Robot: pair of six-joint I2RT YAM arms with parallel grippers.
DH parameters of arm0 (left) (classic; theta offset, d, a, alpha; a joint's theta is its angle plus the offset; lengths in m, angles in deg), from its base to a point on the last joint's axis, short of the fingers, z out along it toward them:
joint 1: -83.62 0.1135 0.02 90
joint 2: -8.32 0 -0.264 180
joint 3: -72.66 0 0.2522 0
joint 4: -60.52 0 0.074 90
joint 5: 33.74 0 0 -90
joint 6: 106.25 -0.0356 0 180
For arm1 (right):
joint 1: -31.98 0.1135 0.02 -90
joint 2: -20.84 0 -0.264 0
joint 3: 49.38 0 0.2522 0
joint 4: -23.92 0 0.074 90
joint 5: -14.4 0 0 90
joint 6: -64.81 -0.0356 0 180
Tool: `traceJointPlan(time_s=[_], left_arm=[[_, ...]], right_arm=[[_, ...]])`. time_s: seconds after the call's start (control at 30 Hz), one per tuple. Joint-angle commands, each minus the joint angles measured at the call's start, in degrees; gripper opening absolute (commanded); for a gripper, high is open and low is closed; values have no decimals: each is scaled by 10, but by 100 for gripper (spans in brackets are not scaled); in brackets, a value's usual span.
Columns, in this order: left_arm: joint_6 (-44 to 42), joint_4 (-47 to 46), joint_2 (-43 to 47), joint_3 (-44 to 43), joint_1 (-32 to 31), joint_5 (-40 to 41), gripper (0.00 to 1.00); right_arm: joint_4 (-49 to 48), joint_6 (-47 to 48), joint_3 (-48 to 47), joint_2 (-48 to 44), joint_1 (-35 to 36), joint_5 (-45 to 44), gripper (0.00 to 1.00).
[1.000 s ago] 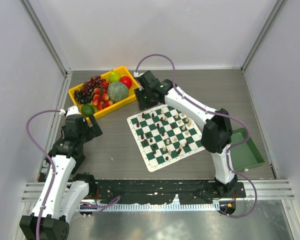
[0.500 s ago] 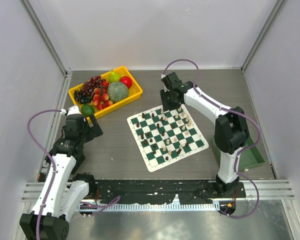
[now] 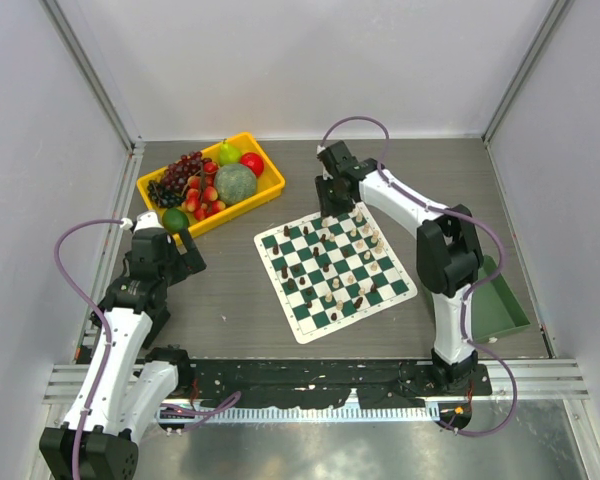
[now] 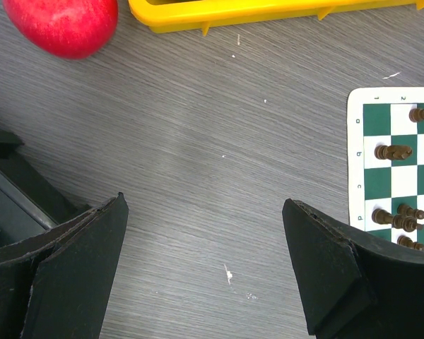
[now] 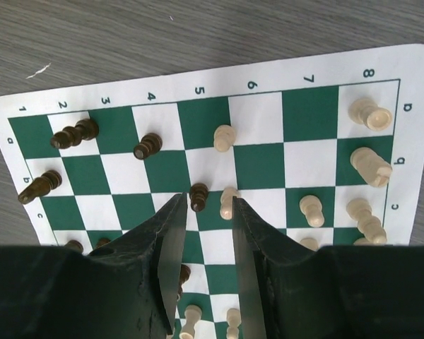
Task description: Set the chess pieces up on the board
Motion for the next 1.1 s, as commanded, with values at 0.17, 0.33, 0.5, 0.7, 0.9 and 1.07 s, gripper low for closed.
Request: traceJointPlan(time_s=[0.17,0.33,0.5,0.7,0.9,1.07], left_arm=[[-10,1,8,-13,3,11,99],[-12,2,8,-14,3,13,99],[-10,1,7,-14,3,9,99],[-10,1,7,-12,3,10,99],[-10,1,8,-12,3,11,99],[-10,2,8,-12,3,14,99]], right_arm=[[0,9,-78,54,-4,26,38],[8,11,-91,75,-3,27,38],[15,15,-99,90,-3,22,38],[16,16,-100,100,-3,21,38],[22,20,-111,114,-3,12,37],[26,21,-119,123,-2,11,37]])
